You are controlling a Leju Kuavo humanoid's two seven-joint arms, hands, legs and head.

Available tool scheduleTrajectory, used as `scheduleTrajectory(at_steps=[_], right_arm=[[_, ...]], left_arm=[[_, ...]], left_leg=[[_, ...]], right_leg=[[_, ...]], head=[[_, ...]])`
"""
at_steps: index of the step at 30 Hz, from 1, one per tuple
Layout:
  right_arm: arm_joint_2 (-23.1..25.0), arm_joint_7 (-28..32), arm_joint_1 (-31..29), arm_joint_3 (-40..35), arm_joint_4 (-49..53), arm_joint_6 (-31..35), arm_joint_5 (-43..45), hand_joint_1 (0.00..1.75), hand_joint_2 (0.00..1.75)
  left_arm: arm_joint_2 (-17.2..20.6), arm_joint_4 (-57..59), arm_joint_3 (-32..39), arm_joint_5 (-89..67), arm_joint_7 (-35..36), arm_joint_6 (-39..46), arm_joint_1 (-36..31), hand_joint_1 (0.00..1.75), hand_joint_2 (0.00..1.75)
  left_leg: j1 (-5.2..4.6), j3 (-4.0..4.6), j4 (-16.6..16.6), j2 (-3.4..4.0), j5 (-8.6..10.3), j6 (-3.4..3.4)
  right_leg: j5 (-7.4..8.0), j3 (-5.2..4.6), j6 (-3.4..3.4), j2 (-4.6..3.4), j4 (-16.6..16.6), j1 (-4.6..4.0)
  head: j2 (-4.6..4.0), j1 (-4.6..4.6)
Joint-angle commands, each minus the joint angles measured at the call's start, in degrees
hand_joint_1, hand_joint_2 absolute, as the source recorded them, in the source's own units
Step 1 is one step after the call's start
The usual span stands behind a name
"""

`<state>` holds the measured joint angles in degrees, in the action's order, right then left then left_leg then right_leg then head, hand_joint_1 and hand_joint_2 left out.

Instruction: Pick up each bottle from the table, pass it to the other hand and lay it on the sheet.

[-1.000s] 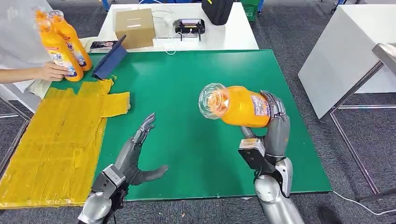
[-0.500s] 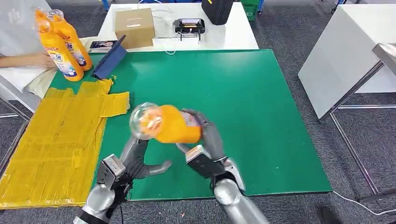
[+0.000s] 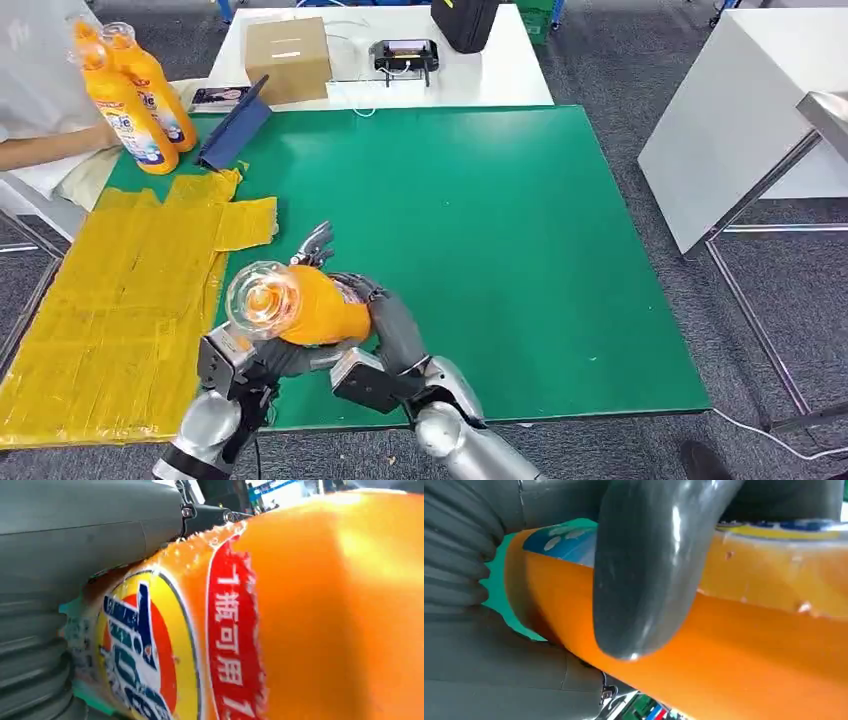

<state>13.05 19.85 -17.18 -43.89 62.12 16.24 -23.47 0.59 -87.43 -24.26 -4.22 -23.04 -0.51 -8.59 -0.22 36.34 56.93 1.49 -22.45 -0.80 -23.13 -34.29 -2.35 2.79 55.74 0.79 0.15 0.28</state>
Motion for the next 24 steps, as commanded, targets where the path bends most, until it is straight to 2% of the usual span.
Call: scheduleTrajectory(at_steps=[1,2,3,8,15,16,17,20,21,24], right_arm=[[0.3,-0.2,-3.1,-11.3,-10.2,-0.1,-0.6,1.75,1.75],[-0.1,-0.2,-3.0,-11.1,-10.1,0.6,-0.4,1.75,1.75],[-0.4,-0.2,-2.8,-10.7,-9.9,1.1,0.1,1.75,1.75],[-2.7,-1.2,-0.8,-4.5,-6.0,5.2,1.9,1.75,1.75],[-4.1,-2.0,2.4,4.9,-0.3,7.1,2.7,1.75,1.75],[-4.0,-1.8,2.9,6.2,0.5,7.3,2.8,1.54,1.75],[-3.9,-1.5,3.8,8.1,1.9,7.7,4.0,0.38,1.75],[-4.3,-1.4,4.1,8.6,2.6,7.6,4.2,0.38,1.75],[-4.0,-1.3,4.6,9.4,3.3,7.8,5.0,0.00,0.00],[-4.8,1.5,8.7,14.7,12.3,9.9,8.8,0.00,0.00]], left_arm=[[-0.8,5.5,0.8,0.8,-0.5,2.9,-3.7,0.00,1.75],[-1.1,4.6,1.5,1.0,-1.3,3.9,-3.3,1.75,1.75],[-0.9,3.8,1.5,0.5,-1.8,4.6,-2.9,1.75,1.75],[-0.6,0.4,2.9,0.6,-2.6,6.4,-1.5,1.75,1.75],[-1.2,-0.5,3.9,1.4,-3.4,7.4,-1.8,1.75,1.75],[-1.2,-0.6,3.9,1.5,-3.4,7.4,-2.0,1.75,1.75],[-1.4,-0.8,4.1,1.7,-3.5,7.7,-2.1,1.75,1.75],[-1.3,-1.0,4.2,1.8,-3.5,7.7,-2.2,1.75,1.75],[-1.6,-1.1,4.5,2.1,-3.4,8.1,-2.1,1.75,1.75],[-1.5,-2.0,5.6,1.6,-3.6,12.3,-2.3,1.75,1.75]], left_leg=[[0.10,-0.31,0.0,-0.19,-0.11,0.09],[0.10,-0.20,-0.1,-0.12,-0.05,0.05],[0.14,-0.36,0.0,-0.22,-0.14,0.08],[0.09,-0.16,0.0,-0.24,-0.05,0.04],[0.13,-0.20,0.0,-0.41,-0.10,0.07],[0.09,-0.15,0.0,-0.38,-0.06,0.06],[0.06,-0.07,0.0,-0.29,-0.02,0.04],[0.08,-0.18,0.0,-0.39,-0.06,0.05],[0.07,-0.11,0.0,-0.32,-0.05,0.04],[0.07,-0.24,0.1,-0.31,-0.16,0.04]], right_leg=[[-0.13,0.36,0.10,-0.10,-0.1,-0.05],[-0.07,0.23,0.06,-0.07,-0.1,-0.05],[-0.16,0.44,0.10,-0.10,-0.1,-0.07],[-0.10,0.23,0.05,0.05,-0.1,-0.04],[-0.17,0.30,0.10,0.10,-0.1,-0.07],[-0.14,0.23,0.08,0.11,-0.1,-0.05],[-0.08,0.12,0.06,0.10,-0.1,-0.03],[-0.14,0.26,0.07,0.14,-0.1,-0.04],[-0.11,0.17,0.06,0.11,-0.1,-0.04],[-0.19,0.35,0.07,-0.01,0.0,-0.01]], head=[[0.00,0.00],[0.00,0.02],[0.00,0.02],[0.00,0.04],[0.00,0.02],[0.00,0.04],[0.00,0.02],[0.00,0.02],[0.00,0.02],[0.00,0.07]])
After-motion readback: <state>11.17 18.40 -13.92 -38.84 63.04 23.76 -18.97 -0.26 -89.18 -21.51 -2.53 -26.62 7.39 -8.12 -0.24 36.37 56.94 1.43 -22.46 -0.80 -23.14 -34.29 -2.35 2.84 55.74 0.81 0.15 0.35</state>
